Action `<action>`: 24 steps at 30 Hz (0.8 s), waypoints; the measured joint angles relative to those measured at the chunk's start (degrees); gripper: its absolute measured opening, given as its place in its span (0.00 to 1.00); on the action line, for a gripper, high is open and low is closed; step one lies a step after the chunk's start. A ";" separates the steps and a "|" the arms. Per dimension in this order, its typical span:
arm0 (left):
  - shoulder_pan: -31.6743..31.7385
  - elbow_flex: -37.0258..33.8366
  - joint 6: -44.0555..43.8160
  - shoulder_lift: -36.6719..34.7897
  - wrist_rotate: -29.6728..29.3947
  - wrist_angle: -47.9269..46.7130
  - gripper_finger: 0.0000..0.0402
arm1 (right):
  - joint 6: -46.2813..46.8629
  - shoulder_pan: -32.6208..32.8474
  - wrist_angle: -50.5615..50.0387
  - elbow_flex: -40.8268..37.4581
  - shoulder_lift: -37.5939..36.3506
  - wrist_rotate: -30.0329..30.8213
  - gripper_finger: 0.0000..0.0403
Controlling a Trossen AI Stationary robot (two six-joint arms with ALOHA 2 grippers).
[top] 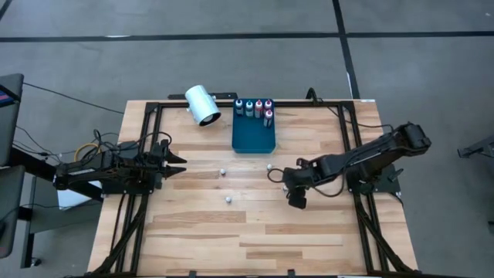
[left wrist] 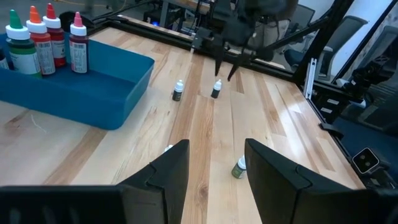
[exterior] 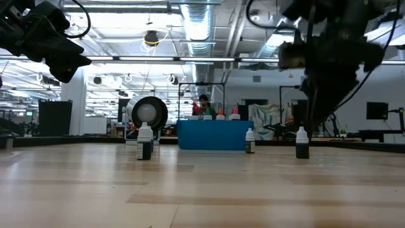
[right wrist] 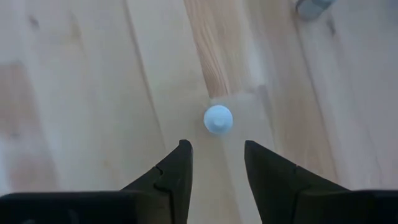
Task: Pick & Place food coloring
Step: Put the right small black food coloring bottle into the blue bin
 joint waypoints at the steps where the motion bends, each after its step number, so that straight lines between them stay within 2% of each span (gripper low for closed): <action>1: -0.01 0.00 0.00 0.00 0.00 0.00 0.36 | 0.00 -0.02 0.01 0.00 0.91 0.00 0.34; 10: 0.00 0.00 0.04 0.01 0.00 -0.21 0.36 | 0.59 -1.47 0.03 0.01 5.82 -0.04 0.42; 20: -0.01 0.00 0.14 0.00 0.00 -0.21 0.36 | -0.38 -4.37 1.75 0.03 4.55 -0.36 0.47; 24: -0.02 0.00 0.14 0.01 0.00 -0.22 0.36 | -1.89 -4.52 3.42 0.03 4.62 -2.86 0.47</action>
